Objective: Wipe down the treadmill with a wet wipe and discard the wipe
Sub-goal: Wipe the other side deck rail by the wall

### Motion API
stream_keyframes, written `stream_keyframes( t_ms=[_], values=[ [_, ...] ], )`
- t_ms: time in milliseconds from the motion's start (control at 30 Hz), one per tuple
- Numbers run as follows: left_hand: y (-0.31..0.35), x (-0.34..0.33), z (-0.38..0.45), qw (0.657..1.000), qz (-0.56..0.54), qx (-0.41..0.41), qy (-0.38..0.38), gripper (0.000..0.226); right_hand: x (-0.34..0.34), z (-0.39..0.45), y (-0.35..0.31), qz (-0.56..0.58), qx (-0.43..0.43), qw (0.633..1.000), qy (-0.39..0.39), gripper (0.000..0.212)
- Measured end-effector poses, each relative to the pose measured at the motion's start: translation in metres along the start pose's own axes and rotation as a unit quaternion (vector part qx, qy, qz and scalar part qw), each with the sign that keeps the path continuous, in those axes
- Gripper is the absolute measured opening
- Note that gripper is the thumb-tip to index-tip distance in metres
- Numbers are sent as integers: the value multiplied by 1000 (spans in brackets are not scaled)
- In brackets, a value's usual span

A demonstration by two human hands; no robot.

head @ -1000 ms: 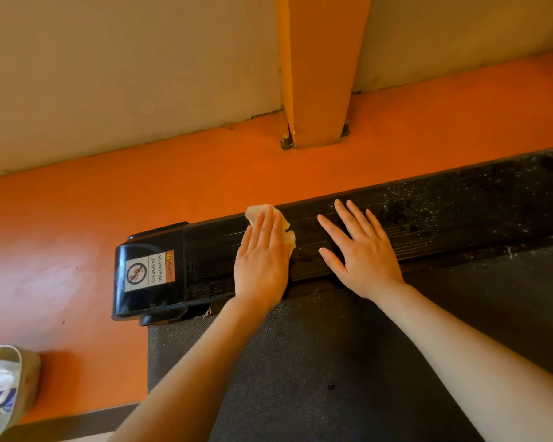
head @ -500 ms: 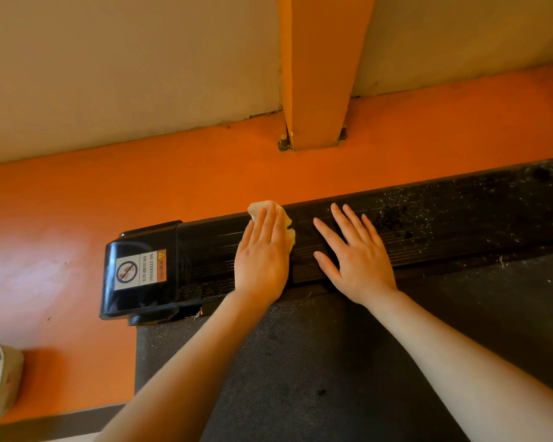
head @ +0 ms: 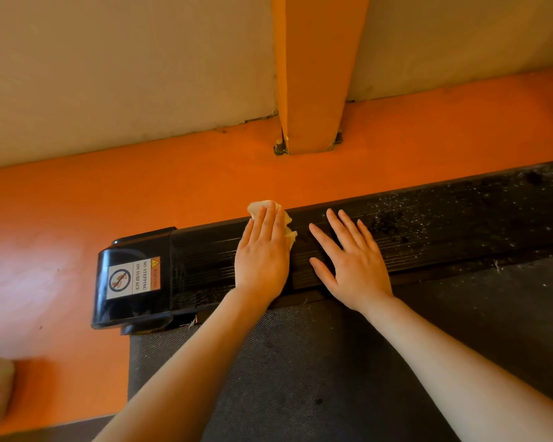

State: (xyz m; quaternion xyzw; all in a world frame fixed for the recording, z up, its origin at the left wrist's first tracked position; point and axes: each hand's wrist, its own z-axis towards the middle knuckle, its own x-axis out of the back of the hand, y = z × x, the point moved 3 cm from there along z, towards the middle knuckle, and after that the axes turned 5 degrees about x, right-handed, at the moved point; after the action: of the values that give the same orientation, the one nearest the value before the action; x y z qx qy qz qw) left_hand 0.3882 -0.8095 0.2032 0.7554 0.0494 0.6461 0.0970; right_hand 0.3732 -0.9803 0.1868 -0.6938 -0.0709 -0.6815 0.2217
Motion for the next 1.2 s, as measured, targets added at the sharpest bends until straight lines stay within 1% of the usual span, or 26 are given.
stream_keyframes(
  t_ms=[133,233,367,500,600,667,800,867,933,1067,1133,1200],
  values=[
    [7,-14,-45,999,0,-20,33,59,-1,0,0,-1,-1,1000,2,60],
    [9,-24,-71,998,15,-45,30,56,-1,-1,0,-4,-3,1000,2,60],
    [7,-17,-41,998,44,-39,21,56,-1,0,0,4,5,1000,-4,60],
    [9,-7,4,999,33,-11,-8,61,4,1,7,20,22,999,-13,59],
    [14,-8,-6,1000,25,-11,-2,62,12,-1,19,12,18,1000,6,55],
    [19,-13,-31,999,25,-24,26,63,14,-3,26,11,9,1000,13,54],
    [24,-28,-68,999,7,-40,21,61,10,-4,27,14,2,1000,18,54],
    [24,-26,-58,999,24,-40,28,55,10,-4,28,15,4,1000,23,54],
    [25,-19,-35,999,37,-34,21,55,9,-4,28,16,8,1000,25,54],
    [27,-11,8,1000,20,-11,-12,60,9,-4,28,17,7,1000,25,53],
    [29,-11,7,1000,20,-13,-16,61,8,-4,28,20,6,999,25,53],
    [30,-14,-12,1000,19,-21,-6,59,8,-5,29,23,4,999,27,53]
  ],
)
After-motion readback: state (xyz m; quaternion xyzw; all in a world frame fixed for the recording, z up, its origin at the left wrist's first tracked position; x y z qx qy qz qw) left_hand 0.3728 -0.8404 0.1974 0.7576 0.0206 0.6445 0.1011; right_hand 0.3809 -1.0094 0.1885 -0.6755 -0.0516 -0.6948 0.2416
